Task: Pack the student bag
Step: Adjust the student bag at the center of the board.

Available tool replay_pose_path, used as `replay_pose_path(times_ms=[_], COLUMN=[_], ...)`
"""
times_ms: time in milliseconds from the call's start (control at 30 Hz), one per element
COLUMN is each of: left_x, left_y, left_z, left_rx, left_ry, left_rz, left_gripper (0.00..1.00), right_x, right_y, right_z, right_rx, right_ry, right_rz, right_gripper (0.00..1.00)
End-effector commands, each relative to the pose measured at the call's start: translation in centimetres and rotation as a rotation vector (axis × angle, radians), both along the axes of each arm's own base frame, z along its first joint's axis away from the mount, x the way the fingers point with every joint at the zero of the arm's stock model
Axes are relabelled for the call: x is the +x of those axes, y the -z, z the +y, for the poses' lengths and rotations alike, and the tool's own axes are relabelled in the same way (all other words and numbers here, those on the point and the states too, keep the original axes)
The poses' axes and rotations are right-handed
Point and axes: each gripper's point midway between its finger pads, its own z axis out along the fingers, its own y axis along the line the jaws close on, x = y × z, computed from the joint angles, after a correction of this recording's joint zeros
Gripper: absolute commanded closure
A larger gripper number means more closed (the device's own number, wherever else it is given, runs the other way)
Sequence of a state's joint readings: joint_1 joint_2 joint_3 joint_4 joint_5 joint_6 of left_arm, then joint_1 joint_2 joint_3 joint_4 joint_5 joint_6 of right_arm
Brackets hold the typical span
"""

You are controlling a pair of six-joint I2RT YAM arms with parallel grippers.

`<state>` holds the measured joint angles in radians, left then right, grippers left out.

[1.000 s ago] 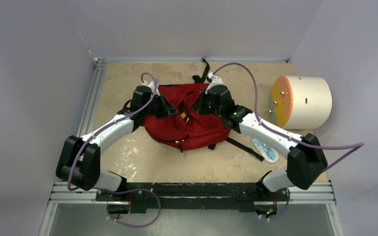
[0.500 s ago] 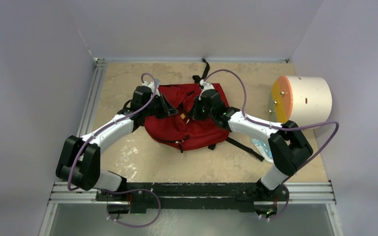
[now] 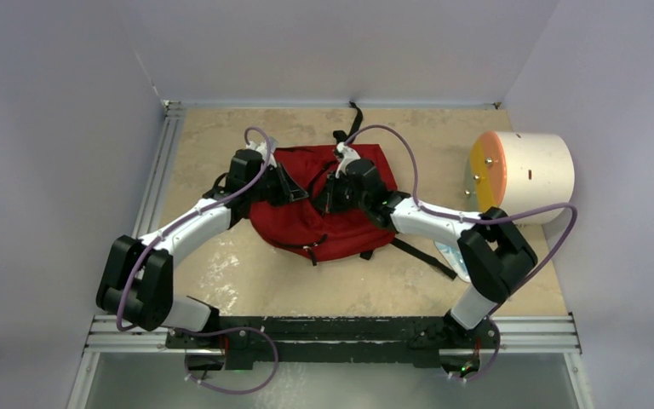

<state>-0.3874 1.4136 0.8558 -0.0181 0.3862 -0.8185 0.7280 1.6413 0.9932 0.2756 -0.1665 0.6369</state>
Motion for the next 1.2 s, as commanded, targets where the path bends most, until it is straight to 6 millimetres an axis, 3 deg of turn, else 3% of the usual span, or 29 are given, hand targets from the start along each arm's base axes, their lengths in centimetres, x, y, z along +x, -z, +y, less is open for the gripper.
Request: replay_pose_path(times_ms=[0, 133, 300, 467, 600, 767, 900, 1033, 1167], left_x=[0.2, -0.3, -1.1, -1.6, -1.4, -0.2, 1.3, 3.4, 6.4], left_y=[-2.8, -2.6, -2.6, -2.6, -2.4, -2.9, -5.1, -6.2, -4.8], left_z=[-0.4, -0.2, 0.1, 0.5, 0.4, 0.0, -0.2, 0.2, 0.9], left_rx=[-0.041, -0.039, -0.035, -0.022, -0.015, 0.011, 0.028, 0.070, 0.140], left_ry=[0.020, 0.017, 0.016, 0.016, 0.022, 0.040, 0.036, -0.010, -0.074], left_rz=[-0.070, -0.047, -0.033, -0.034, -0.031, -0.051, -0.102, -0.119, -0.072], left_gripper=[1.00, 1.00, 1.00, 1.00, 0.87, 0.70, 0.57, 0.47, 0.43], right_x=[1.4, 3.8, 5.5, 4.5, 4.4, 5.7, 6.9, 7.6, 6.5], right_y=[-0.6, 0.6, -0.3, -4.9, -8.3, -9.1, -9.4, -9.8, -9.6], right_z=[0.7, -0.9, -0.6, 0.4, -1.8, -5.7, -7.4, -7.7, -7.0], right_rx=[0.015, -0.076, -0.066, -0.006, -0.015, -0.096, -0.075, -0.041, -0.034], right_ry=[0.052, 0.199, 0.249, 0.142, 0.195, 0.314, 0.345, 0.341, 0.267], right_rz=[-0.022, -0.030, -0.060, -0.145, -0.227, -0.264, -0.256, -0.244, -0.225], right_gripper=[0.96, 0.92, 0.86, 0.81, 0.71, 0.65, 0.62, 0.60, 0.58])
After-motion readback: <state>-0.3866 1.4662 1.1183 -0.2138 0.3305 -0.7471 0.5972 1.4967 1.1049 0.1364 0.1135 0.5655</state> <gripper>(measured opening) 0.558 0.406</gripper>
